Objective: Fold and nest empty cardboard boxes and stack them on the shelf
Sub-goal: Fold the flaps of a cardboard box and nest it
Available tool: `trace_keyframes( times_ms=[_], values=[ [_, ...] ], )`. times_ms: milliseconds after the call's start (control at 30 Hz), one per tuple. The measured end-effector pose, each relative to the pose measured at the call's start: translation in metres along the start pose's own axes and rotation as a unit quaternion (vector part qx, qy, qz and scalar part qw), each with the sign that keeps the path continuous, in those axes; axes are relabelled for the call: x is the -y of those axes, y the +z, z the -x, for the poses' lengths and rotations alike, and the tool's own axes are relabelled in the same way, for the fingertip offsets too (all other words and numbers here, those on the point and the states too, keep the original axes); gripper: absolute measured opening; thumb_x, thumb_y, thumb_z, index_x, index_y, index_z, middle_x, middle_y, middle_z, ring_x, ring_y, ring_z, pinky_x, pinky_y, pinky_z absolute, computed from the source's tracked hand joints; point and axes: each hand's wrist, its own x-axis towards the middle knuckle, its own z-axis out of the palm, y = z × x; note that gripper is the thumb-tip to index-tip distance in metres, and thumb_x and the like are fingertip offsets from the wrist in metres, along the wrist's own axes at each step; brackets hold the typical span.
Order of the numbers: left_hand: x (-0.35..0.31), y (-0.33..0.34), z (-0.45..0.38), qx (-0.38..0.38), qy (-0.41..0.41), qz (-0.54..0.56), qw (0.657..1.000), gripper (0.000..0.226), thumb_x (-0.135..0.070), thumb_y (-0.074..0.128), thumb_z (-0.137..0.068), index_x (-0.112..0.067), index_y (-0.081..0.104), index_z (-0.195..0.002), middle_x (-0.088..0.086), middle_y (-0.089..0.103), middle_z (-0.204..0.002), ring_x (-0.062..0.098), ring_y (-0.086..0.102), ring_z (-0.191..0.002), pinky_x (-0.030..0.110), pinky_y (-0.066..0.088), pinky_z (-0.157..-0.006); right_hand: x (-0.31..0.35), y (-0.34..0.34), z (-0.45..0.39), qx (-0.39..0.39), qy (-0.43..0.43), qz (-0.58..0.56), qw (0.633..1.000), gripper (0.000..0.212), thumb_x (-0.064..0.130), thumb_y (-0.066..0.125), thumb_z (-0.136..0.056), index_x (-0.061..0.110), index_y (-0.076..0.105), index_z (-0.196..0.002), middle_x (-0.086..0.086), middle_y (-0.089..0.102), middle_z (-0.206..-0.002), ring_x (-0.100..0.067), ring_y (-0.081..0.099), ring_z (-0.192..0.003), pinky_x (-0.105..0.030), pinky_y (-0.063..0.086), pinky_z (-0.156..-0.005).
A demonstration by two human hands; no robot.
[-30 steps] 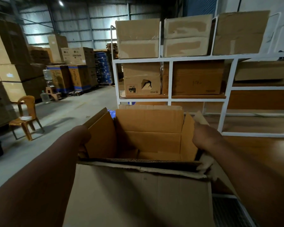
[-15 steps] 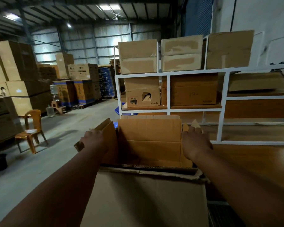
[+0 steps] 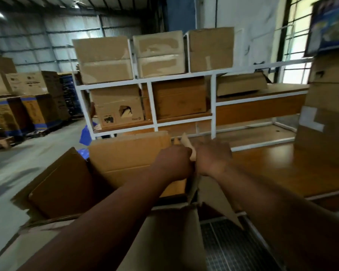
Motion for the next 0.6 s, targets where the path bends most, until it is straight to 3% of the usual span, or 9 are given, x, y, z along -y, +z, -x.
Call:
trace_keyframes(
  times_ms=[67, 233, 333, 400, 467, 600],
  values=[
    [-0.038, 0.001, -0.021, 0.002, 0.035, 0.02, 0.999, 0.008, -0.033, 0.07, -0.094, -0.027, 0.067, -0.097, -0.007, 0.064, -0.093, 0.016, 0.067, -0.094, 0.039, 0.062, -0.084, -0.038, 0.0, 0.001, -0.012, 0.047, 0.0, 0.999, 0.055, 0.041, 0.075, -0.092, 0.031, 0.058, -0.143, -0.006, 0.062, -0.141, -0.033, 0.059, -0.127, -0.053, 0.049, -0.104],
    [-0.14, 0.007, -0.078, -0.002, 0.156, 0.038, 0.987, 0.028, -0.039, 0.063, -0.1, -0.02, 0.075, -0.118, 0.006, 0.073, -0.114, 0.026, 0.071, -0.105, 0.035, 0.059, -0.089, -0.161, 0.004, 0.012, 0.021, 0.145, -0.04, 0.988, 0.064, 0.05, 0.068, -0.095, 0.028, 0.049, -0.152, -0.009, 0.054, -0.148, -0.037, 0.052, -0.135, -0.057, 0.048, -0.109],
    [-0.212, 0.012, -0.108, 0.002, 0.215, 0.051, 0.975, 0.035, -0.036, 0.062, -0.104, -0.017, 0.072, -0.13, 0.008, 0.072, -0.126, 0.026, 0.069, -0.114, 0.032, 0.052, -0.088, -0.246, 0.016, 0.018, 0.035, 0.179, -0.042, 0.982, 0.063, 0.056, 0.057, -0.087, 0.024, 0.057, -0.141, -0.012, 0.061, -0.141, -0.037, 0.059, -0.125, -0.055, 0.053, -0.103],
    [-0.259, 0.015, -0.127, -0.005, 0.242, 0.064, 0.968, 0.035, -0.042, 0.063, -0.102, -0.019, 0.073, -0.126, 0.006, 0.072, -0.12, 0.026, 0.069, -0.11, 0.029, 0.048, -0.082, -0.303, 0.022, 0.026, 0.021, 0.201, -0.052, 0.978, 0.066, 0.06, 0.056, -0.084, 0.023, 0.06, -0.138, -0.009, 0.064, -0.141, -0.033, 0.062, -0.125, -0.052, 0.055, -0.104],
    [-0.304, 0.017, -0.148, -0.002, 0.268, 0.081, 0.96, 0.033, -0.045, 0.062, -0.101, -0.019, 0.074, -0.118, 0.007, 0.073, -0.114, 0.024, 0.069, -0.102, 0.028, 0.046, -0.078, -0.345, 0.007, 0.045, 0.004, 0.226, -0.087, 0.97, 0.065, 0.061, 0.064, -0.088, 0.025, 0.059, -0.142, -0.005, 0.063, -0.141, -0.03, 0.062, -0.128, -0.049, 0.055, -0.103],
    [-0.398, 0.019, -0.19, 0.009, 0.298, 0.119, 0.947, 0.035, -0.043, 0.06, -0.105, -0.019, 0.072, -0.127, 0.004, 0.071, -0.128, 0.023, 0.066, -0.116, 0.025, 0.04, -0.085, -0.443, -0.002, 0.064, -0.018, 0.25, -0.141, 0.958, 0.049, 0.052, 0.063, -0.1, 0.027, 0.058, -0.142, -0.001, 0.062, -0.139, -0.028, 0.062, -0.129, -0.043, 0.054, -0.1]
  ],
)
